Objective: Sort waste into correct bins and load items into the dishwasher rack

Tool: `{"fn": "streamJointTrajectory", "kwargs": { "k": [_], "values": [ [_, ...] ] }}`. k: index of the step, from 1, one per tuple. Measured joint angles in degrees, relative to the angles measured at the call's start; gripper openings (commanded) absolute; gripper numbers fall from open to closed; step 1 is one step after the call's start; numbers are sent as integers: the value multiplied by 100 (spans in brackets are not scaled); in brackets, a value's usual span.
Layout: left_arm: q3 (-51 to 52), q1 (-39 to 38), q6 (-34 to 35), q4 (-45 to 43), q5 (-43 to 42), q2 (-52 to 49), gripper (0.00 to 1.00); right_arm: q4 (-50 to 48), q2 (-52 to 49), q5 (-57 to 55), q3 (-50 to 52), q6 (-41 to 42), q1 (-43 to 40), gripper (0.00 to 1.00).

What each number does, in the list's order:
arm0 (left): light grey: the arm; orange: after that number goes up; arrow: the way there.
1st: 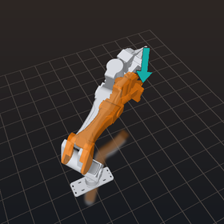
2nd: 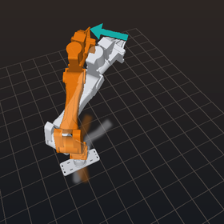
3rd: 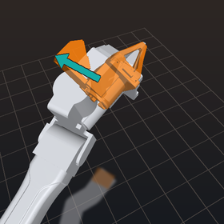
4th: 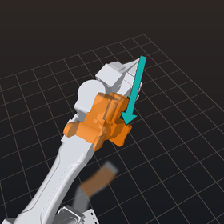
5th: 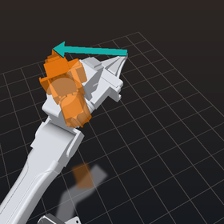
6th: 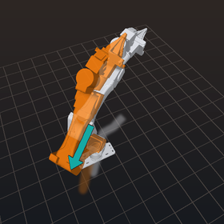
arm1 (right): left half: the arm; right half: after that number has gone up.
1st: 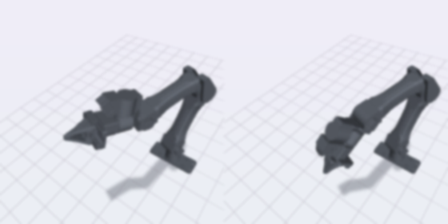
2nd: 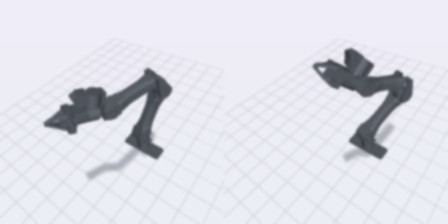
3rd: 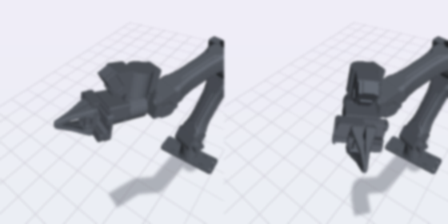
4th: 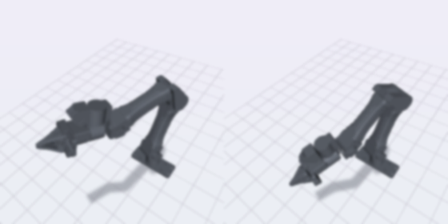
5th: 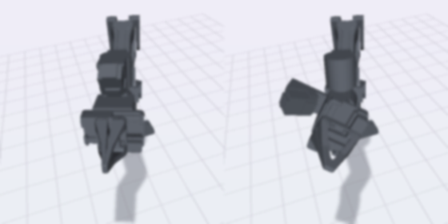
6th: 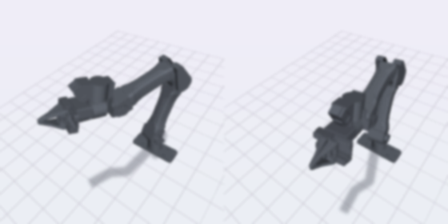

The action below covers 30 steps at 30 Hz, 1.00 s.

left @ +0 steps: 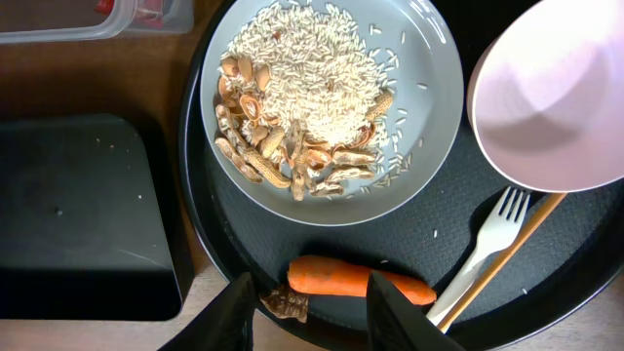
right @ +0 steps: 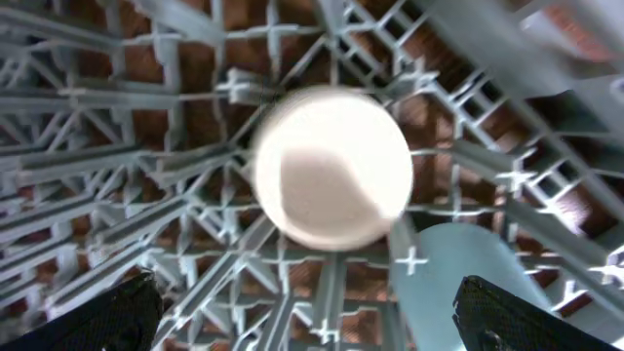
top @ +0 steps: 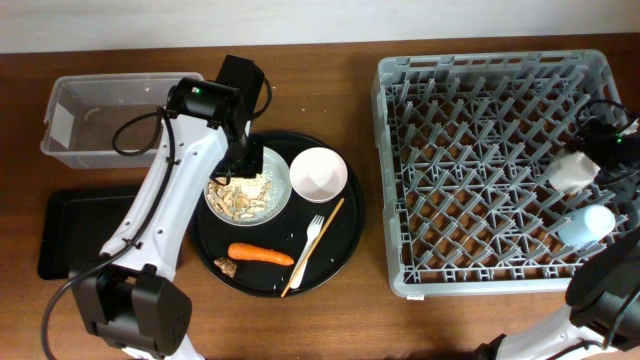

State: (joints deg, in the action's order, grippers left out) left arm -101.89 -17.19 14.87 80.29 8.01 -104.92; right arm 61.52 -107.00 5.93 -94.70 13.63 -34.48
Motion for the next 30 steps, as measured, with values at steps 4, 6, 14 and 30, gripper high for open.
{"fn": "streamJointTrajectory", "kwargs": {
  "k": [4, 6, 14, 30],
  "values": [
    [0, 0, 37, -50, -52, 0, 44, 507, 463, 317, 0, -37, 140, 96],
    [0, 0, 39, -61, -83, 0, 44, 667, 1338, 802, -2, -433, 990, 93],
    [0, 1239, 168, 173, -177, 0, 45, -651, 299, -205, -44, -658, 6102, 72],
    [0, 1250, 170, 136, -201, 0, 45, -1106, -1495, -535, -33, 393, 6275, 8]
  ]
}}
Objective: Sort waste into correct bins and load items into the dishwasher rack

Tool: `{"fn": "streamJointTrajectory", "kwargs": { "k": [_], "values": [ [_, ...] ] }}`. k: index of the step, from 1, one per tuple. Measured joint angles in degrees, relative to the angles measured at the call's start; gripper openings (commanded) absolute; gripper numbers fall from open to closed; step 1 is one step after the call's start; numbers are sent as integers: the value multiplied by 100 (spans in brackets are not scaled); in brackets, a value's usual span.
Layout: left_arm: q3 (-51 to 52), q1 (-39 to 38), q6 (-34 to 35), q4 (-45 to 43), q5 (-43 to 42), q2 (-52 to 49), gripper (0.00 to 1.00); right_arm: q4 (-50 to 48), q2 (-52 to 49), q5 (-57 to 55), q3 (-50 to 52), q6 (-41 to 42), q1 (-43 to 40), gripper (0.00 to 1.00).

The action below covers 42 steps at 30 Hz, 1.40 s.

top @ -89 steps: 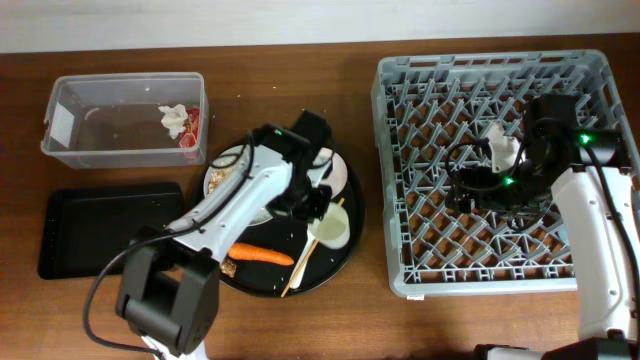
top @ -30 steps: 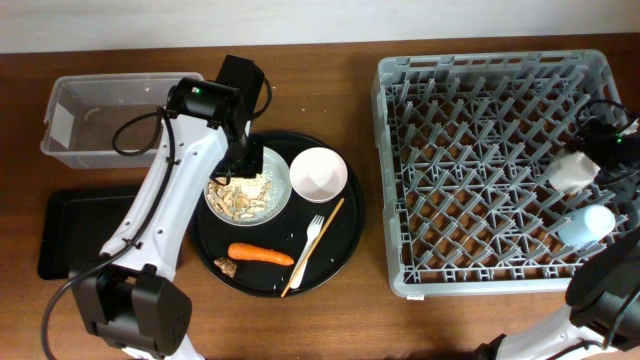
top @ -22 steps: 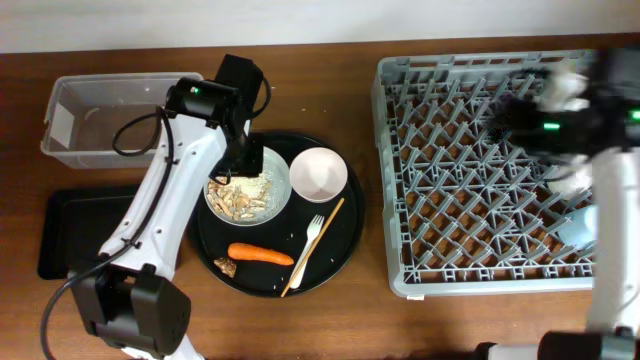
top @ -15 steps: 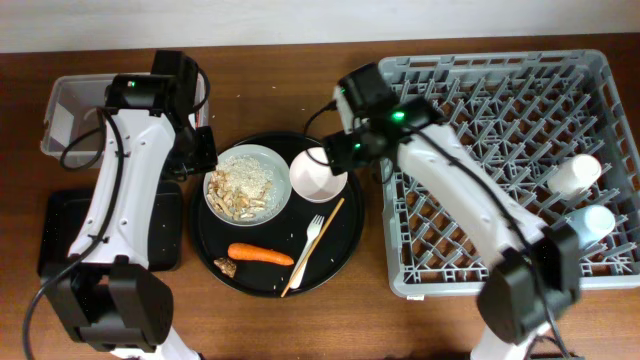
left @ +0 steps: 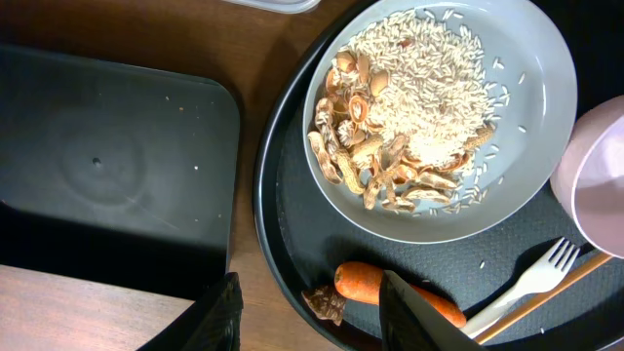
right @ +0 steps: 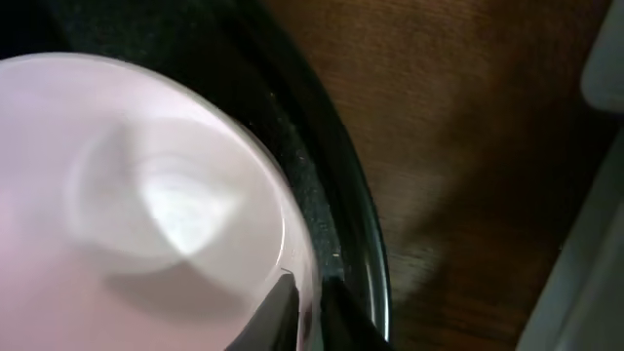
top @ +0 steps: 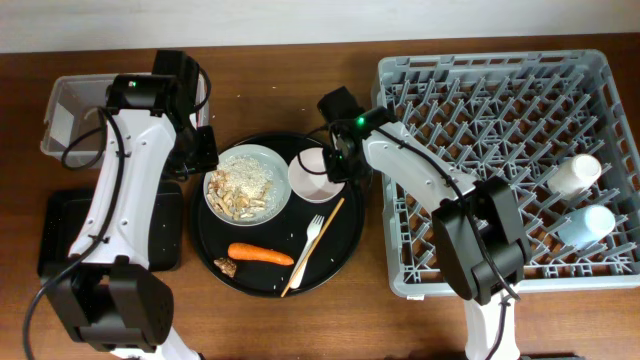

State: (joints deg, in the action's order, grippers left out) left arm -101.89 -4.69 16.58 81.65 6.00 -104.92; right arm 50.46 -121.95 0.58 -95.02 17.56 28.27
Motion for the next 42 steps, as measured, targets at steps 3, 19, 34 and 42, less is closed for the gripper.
{"fn": "streamJointTrajectory", "kwargs": {
  "k": [3, 19, 34, 42],
  "values": [
    [0, 0, -2, 0, 2, 0, 45, 7, 0, -17, 0, 125, 0, 4],
    [0, 0, 0, -39, 0, 0, 45, 1867, 2402, -5134, -1731, -251, -2647, 4],
    [0, 0, 0, -125, -153, 0, 45, 1757, -555, -7132, -1491, 66, -2455, 27],
    [0, 0, 0, -155, -155, 0, 46, 2271, 750, -4645, -1349, 798, -2149, 94]
  ]
}}
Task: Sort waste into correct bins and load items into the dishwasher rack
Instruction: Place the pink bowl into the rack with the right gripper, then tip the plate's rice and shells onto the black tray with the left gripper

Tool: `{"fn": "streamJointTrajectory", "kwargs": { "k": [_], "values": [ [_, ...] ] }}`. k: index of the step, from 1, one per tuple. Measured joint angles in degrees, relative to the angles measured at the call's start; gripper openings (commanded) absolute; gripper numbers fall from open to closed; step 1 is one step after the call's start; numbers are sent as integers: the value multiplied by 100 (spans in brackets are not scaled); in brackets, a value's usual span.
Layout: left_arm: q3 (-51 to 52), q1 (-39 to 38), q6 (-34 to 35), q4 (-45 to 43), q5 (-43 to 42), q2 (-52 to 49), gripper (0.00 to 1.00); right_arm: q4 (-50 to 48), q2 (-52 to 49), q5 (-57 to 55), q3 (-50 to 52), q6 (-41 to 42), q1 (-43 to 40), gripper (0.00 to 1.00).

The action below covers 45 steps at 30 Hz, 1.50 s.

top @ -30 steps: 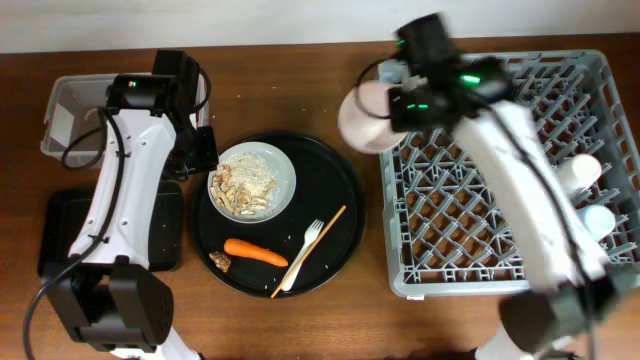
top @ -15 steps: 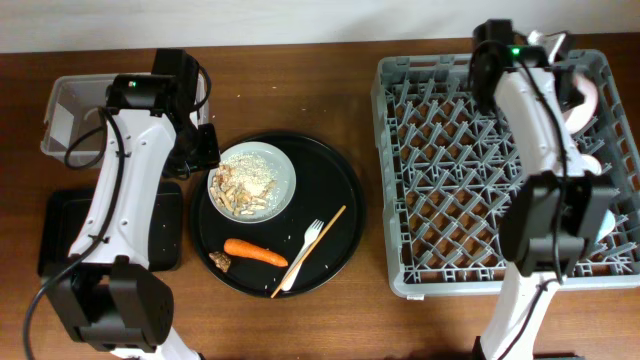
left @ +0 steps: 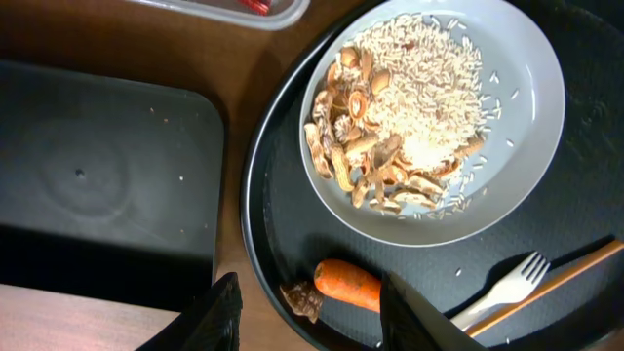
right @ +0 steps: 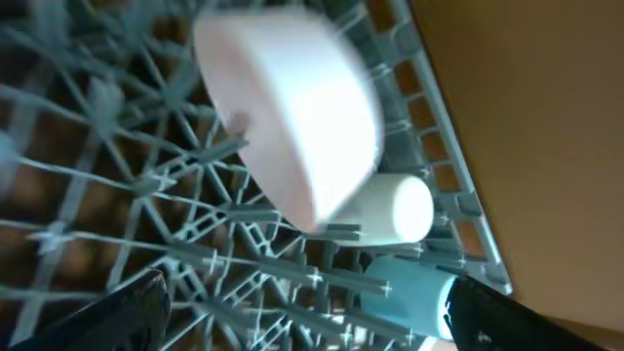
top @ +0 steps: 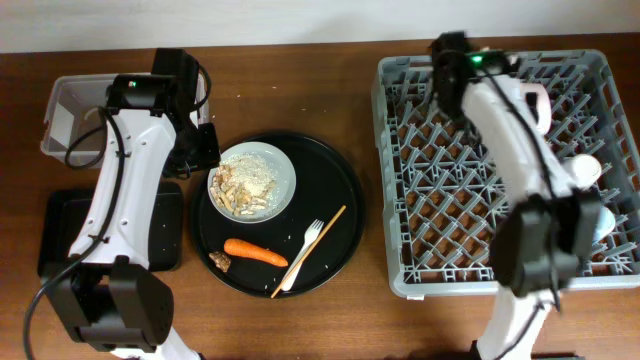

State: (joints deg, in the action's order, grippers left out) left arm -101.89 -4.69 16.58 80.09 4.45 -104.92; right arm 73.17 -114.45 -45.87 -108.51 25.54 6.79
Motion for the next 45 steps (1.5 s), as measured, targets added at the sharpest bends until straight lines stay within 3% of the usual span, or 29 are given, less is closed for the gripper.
{"fn": "streamJointTrajectory", "kwargs": {
  "k": [3, 6, 8, 13, 17, 20, 23, 28, 30, 34, 39, 43, 45],
  "values": [
    [0, 0, 0, 0, -13, 0, 46, 144, 1384, 885, -46, -2, -774, 80],
    [0, 0, 0, 2, -17, 0, 46, -83, 1252, 2035, 295, -173, -1961, 80],
    [0, 0, 0, -2, -15, 0, 46, -1062, 949, 2640, 739, -483, -2310, 80],
    [0, 0, 0, 81, -17, 0, 46, -1801, 573, 3042, 828, -850, -2332, 84],
    [0, 0, 0, 94, -17, 0, 46, -1547, 411, 5335, 824, -2273, -2225, 88],
    [0, 0, 0, 94, -17, 0, 46, -1290, 348, 5888, 844, -2583, -2223, 91],
    [0, 0, 0, 133, -17, 0, 46, -1263, 544, 5825, 846, -2575, -2223, 93],
    [0, 0, 0, 186, -17, 0, 47, -227, 2236, 5077, 844, -2122, -2218, 98],
    [0, 0, -2, 240, -15, 0, 47, 560, 2249, 5088, 841, -2124, -1937, 98],
    [2, -291, 0, -85, -223, 0, 47, 1209, 2249, 5233, 1104, -2039, -881, 99],
    [1029, -1624, 0, -1547, -326, 39, 46, 1469, 2253, 4562, 1119, -1674, -868, 100],
    [2411, -2068, 20, -3272, -345, 17, 45, 1458, 2253, 4476, 1123, -1661, -872, 100],
    [2695, -2114, 20, -3676, -341, 13, 45, 1462, 2253, 4476, 1123, -1650, -872, 100]
  ]
}}
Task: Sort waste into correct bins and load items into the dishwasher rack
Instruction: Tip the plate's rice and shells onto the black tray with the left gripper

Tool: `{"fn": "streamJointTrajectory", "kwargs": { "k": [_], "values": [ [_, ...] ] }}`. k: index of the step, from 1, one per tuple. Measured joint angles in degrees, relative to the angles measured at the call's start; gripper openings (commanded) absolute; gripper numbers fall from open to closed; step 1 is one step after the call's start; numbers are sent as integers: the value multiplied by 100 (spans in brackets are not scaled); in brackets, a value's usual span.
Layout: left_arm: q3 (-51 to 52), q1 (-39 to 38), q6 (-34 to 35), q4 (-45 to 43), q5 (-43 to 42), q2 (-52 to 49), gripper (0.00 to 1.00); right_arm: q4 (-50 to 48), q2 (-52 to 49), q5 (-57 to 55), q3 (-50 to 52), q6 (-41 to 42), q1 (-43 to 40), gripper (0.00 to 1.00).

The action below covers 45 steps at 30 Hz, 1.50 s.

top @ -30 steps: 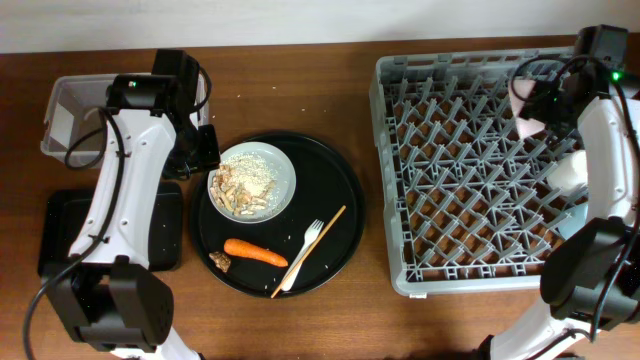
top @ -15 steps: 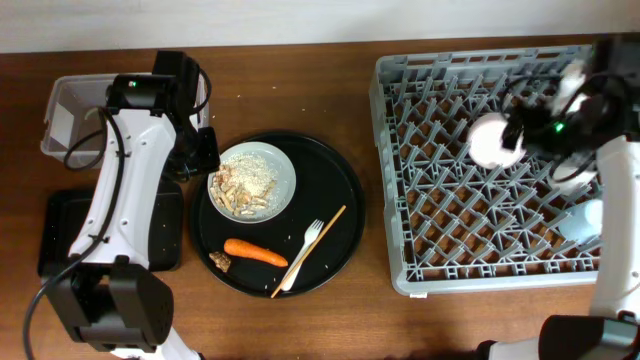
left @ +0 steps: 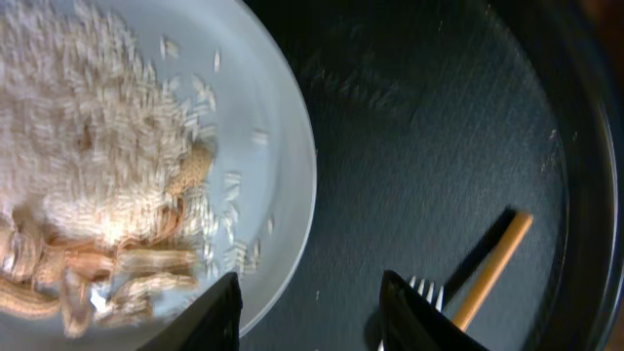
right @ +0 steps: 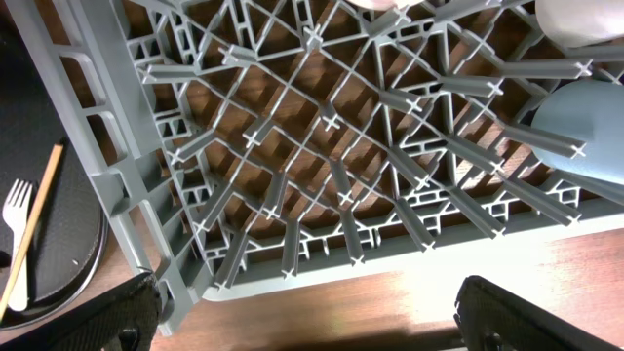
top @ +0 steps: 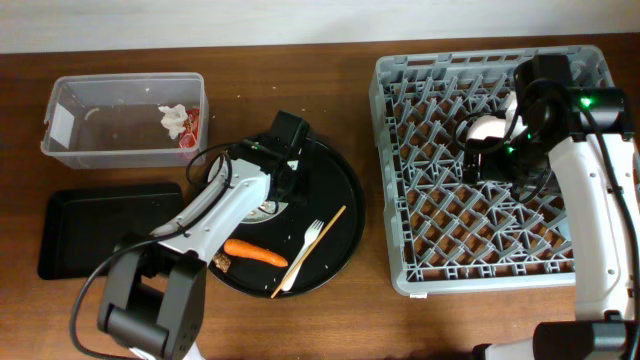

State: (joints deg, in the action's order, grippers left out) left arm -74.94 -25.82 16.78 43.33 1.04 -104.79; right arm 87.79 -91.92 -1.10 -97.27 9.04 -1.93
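On the black round tray [top: 335,215] lie a grey plate of rice and peanut shells [left: 127,175], a carrot [top: 258,252], a white fork [top: 311,238] and a wooden chopstick [top: 318,245]. My left gripper [left: 307,322] is open, low over the plate's right rim. The arm hides most of the plate in the overhead view. The grey dishwasher rack [top: 430,240] holds a blue cup [right: 585,117] and a white cup [right: 585,15]. A white bowl [top: 487,127] appears to stand in the rack. My right gripper [right: 312,322] hangs open above the rack with nothing between its fingers.
A clear bin [top: 70,150] with scraps of waste stands at the back left. A flat black tray [top: 90,235] lies in front of it. A small brown scrap [top: 224,263] sits by the carrot's left end.
My left gripper went from the tray's left edge to low over the plate's right rim. My right gripper moved from the rack's far edge to its middle and stays open.
First my left gripper hung above the plate, my right over the cups, and the bowl sat on the tray. Then the right gripper was shut on the bowl's rim. Later the bowl was over the rack and off the tray. Now it appears in the rack.
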Motion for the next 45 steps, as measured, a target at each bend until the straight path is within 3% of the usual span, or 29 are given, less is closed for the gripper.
{"fn": "streamJointTrajectory", "kwargs": {
  "k": [6, 9, 10, 11, 14, 17, 23, 30, 38, 41, 45],
  "values": [
    [92, 0, 0, -514, 2, -809, 44, -13, 0, 0, 0, -4, 0, 100],
    [79, -4, 13, -546, 48, -881, 9, -13, 0, 0, 0, -2, 0, 100],
    [42, -2, 20, -525, 92, -911, 2, -13, 0, 2, 0, -4, 0, 100],
    [17, 0, -2, -527, 90, -911, 0, -13, 0, 0, 0, -2, 0, 100],
    [-81, -31, -59, -385, 535, -925, 0, -15, 0, 0, 0, 0, 0, 100],
    [-363, -48, -72, 345, 938, -1054, 1, -9, 0, 0, 0, 2, 0, 100],
    [-1939, -48, -39, 2334, 994, -1255, 0, 26, 2, 0, 0, 0, 0, 100],
    [-2251, -31, 382, 3506, 1099, -1266, 0, 28, 4, -2, 0, 0, 0, 99],
    [-2258, 1543, 389, 3886, 1084, -439, 0, 28, 4, -20, 0, -2, 0, 99],
    [-2258, 2031, 334, 3899, 730, -437, 0, 31, 4, -68, 0, -2, 0, 99],
    [-2258, 2758, -229, 3853, -46, -413, 0, 46, 4, -129, 0, 0, 0, 99]
  ]
}}
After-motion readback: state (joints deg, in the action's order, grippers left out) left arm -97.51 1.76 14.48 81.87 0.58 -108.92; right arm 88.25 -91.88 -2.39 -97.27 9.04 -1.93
